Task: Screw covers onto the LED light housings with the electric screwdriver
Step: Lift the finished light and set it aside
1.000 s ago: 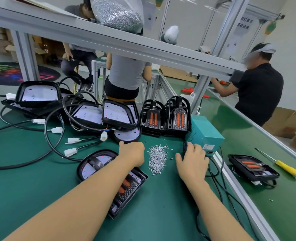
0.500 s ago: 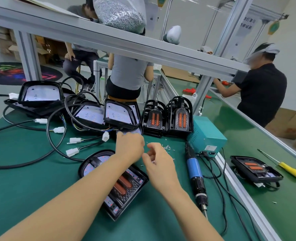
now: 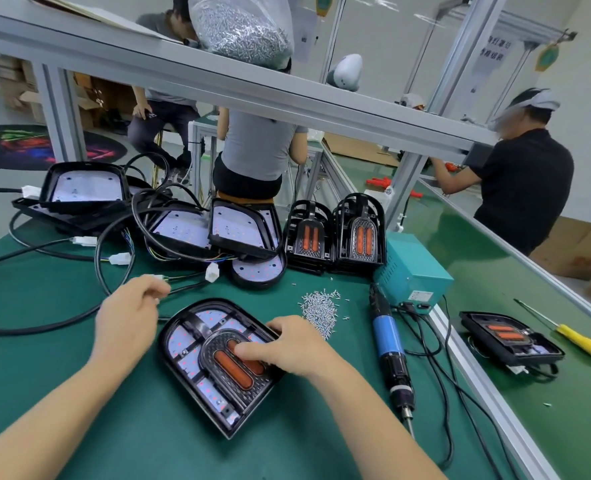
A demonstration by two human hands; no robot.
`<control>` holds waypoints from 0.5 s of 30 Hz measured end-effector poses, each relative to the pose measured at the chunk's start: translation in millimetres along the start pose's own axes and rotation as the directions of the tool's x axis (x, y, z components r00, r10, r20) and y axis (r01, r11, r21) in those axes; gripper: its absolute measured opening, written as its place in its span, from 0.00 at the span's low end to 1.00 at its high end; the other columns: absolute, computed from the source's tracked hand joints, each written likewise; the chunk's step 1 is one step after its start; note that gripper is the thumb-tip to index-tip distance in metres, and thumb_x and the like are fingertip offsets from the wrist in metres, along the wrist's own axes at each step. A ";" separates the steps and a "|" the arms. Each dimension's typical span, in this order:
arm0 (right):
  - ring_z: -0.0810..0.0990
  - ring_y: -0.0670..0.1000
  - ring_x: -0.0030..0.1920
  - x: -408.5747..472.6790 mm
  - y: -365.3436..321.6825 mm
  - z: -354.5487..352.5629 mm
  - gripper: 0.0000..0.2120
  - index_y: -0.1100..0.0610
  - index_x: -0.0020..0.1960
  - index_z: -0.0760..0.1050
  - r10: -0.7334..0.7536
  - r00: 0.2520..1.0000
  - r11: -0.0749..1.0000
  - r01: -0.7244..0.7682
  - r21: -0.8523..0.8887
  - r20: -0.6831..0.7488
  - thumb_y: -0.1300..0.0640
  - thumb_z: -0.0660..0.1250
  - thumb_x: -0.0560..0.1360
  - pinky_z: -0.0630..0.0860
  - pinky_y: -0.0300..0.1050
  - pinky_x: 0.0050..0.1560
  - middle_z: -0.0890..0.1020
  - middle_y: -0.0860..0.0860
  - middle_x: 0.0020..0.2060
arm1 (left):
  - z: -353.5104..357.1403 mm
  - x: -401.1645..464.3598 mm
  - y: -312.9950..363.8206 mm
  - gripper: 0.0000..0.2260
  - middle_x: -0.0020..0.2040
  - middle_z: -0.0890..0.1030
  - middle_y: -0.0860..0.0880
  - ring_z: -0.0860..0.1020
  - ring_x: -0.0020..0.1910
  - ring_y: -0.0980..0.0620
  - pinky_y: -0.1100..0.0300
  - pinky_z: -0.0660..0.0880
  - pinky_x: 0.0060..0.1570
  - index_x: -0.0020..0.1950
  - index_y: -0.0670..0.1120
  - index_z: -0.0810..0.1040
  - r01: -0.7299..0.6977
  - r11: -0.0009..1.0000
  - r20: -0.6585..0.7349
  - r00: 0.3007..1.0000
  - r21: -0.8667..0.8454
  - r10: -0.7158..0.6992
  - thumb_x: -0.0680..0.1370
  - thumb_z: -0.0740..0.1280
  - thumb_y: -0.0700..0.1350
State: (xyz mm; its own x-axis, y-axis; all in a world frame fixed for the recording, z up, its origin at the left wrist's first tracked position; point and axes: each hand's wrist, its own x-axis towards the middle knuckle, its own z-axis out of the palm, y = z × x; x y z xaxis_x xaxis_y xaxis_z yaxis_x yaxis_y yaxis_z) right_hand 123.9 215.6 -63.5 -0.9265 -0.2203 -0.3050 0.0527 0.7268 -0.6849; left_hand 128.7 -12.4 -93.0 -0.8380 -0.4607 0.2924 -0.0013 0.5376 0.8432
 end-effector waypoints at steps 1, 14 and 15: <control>0.80 0.48 0.44 -0.4 1.1 0.3 0.24 0.54 0.50 0.81 -0.001 1.000 0.999 0.000 0.049 0.027 0.40 0.78 0.62 0.74 0.44 0.48 0.83 0.47 0.43 | -5.7 -2.8 -9.5 0.15 0.51 0.82 0.44 0.77 0.53 0.44 0.54 0.69 0.59 0.49 0.42 0.80 0.018 1.000 0.034 0.999 0.000 -0.018 0.75 0.58 0.28; 0.78 0.47 0.42 -8.8 -4.4 3.8 0.24 0.55 0.51 0.74 -0.075 0.991 0.973 0.049 0.226 0.109 0.50 0.82 0.62 0.74 0.43 0.48 0.81 0.47 0.44 | -18.6 -16.9 -34.1 0.16 0.52 0.83 0.49 0.76 0.58 0.45 0.49 0.59 0.58 0.53 0.47 0.82 -0.295 0.827 0.261 0.947 0.480 0.186 0.70 0.66 0.33; 0.78 0.47 0.42 -9.4 -4.0 3.2 0.24 0.55 0.51 0.75 -0.083 0.990 0.968 0.052 0.248 0.117 0.51 0.82 0.61 0.75 0.44 0.49 0.81 0.48 0.44 | -17.2 -16.8 -33.6 0.15 0.51 0.83 0.49 0.76 0.57 0.45 0.49 0.59 0.57 0.52 0.47 0.82 -0.309 0.821 0.253 0.945 0.480 0.207 0.70 0.66 0.33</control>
State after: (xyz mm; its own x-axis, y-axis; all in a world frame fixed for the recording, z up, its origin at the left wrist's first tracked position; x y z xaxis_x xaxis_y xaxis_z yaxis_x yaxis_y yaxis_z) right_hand 133.6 212.7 -60.0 -0.8775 -0.3546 -0.3229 0.0954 0.5308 -0.8421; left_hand 152.2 -34.8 -118.4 -0.9305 -0.1451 0.3364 -0.0045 0.9227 0.3855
